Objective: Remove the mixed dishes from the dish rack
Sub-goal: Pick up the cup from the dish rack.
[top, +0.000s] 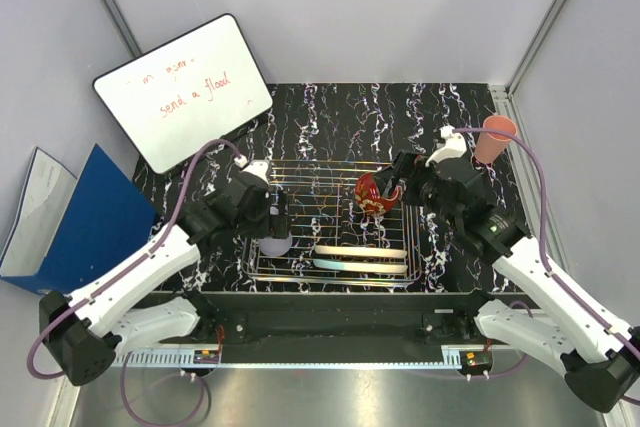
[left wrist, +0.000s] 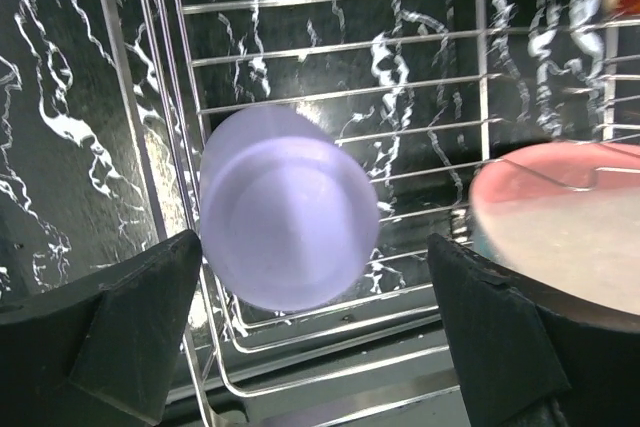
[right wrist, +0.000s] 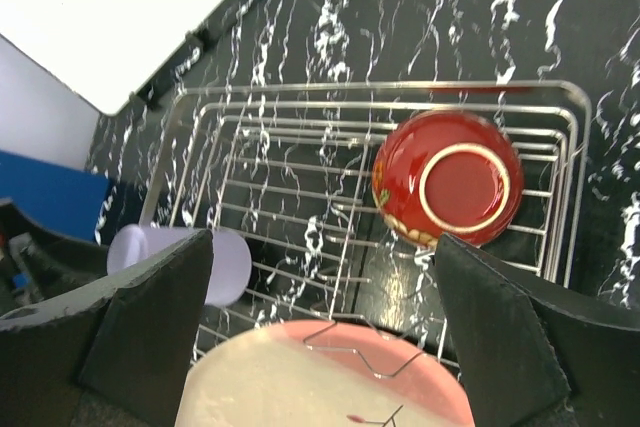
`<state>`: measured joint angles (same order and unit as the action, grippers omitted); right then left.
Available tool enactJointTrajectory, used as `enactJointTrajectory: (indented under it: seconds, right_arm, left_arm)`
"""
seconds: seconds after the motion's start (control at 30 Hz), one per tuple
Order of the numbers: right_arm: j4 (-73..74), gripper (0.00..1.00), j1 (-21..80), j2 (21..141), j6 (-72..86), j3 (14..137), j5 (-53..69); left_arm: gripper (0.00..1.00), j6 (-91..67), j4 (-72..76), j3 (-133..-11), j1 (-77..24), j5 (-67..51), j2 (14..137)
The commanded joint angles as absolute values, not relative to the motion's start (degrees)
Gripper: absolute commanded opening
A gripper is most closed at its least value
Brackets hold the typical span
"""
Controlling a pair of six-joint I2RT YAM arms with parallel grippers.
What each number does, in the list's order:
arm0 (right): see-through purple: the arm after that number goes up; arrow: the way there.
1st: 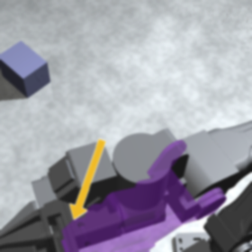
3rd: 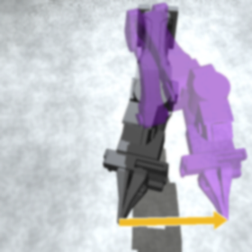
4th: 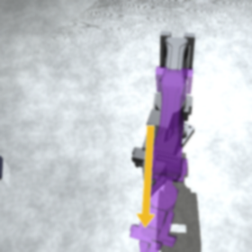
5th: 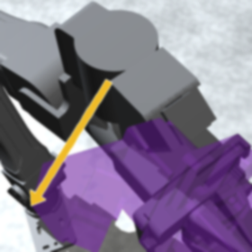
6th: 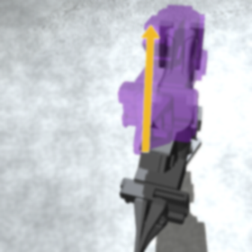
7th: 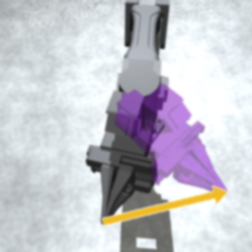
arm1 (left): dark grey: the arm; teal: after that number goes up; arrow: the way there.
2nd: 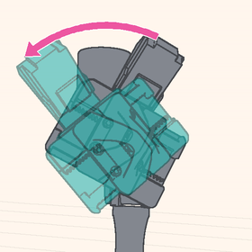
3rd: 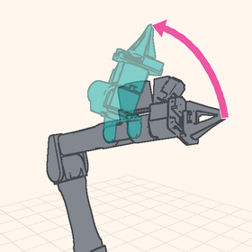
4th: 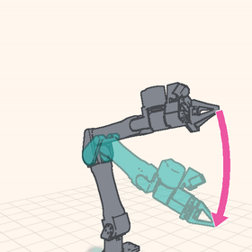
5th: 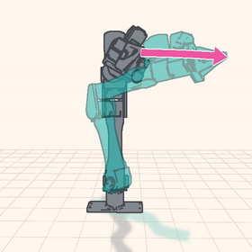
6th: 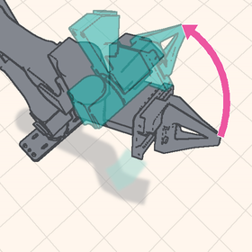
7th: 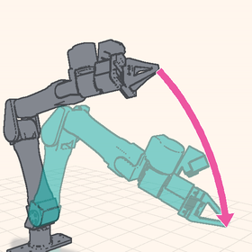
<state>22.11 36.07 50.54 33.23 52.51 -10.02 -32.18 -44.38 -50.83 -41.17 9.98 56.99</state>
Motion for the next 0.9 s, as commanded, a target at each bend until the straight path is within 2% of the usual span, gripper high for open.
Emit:
enactJointTrajectory:
  seconds: [0.0,0.17,0.2,0.27,0.3,0.37,0.5,0.53,0.7,0.8,0.87]
  right_arm:
    - [19.4,1.0,38.4,49.9,34.4,51.6,-12.2]
    - [18.9,1.0,39.1,49.0,33.0,51.0,-12.6]
    - [19.0,1.0,39.2,48.9,33.0,50.8,-12.6]
    - [19.1,1.0,39.3,48.4,32.6,50.5,-12.7]
    - [19.2,1.0,39.4,48.3,32.7,50.5,-12.7]
    - [19.6,1.0,39.7,47.9,32.3,50.7,-13.3]
    - [20.7,1.0,40.3,47.8,31.2,52.6,-14.6]
    - [20.8,1.0,40.3,48.2,30.8,53.3,-14.6]
    - [17.6,1.0,40.3,48.9,31.1,55.9,-9.9]
    - [9.1,1.0,40.3,45.8,33.0,52.7,-4.5]
    - [1.3,0.99,40.3,42.9,35.4,49.0,-1.6]
  left_arm:
    - [0.93,-32.6,-40.7,-50.0,-41.5,11.6,59.1]
    - [0.75,-32.2,-39.4,-50.7,-41.6,11.3,59.9]
    - [0.62,-31.8,-39.2,-50.9,-41.6,11.3,60.0]
    - [0.46,-31.5,-39.2,-51.2,-41.6,11.0,60.4]
    - [0.29,-31.1,-39.2,-51.4,-41.6,10.8,60.3]
    - [0.16,-30.8,-39.4,-52.0,-41.6,10.8,58.6]
    - [0.06,-29.2,-39.7,-58.4,-41.5,12.9,52.8]
    - [0.01,-28.7,-39.6,-60.3,-41.5,13.2,52.0]
    - [0.0,-25.8,-37.4,-71.7,-41.4,10.2,51.2]
    - [0.0,-26.7,-29.2,-69.6,-41.4,5.7,49.0]
    - [0.0,-28.4,-17.8,-65.8,-40.8,0.4,45.5]
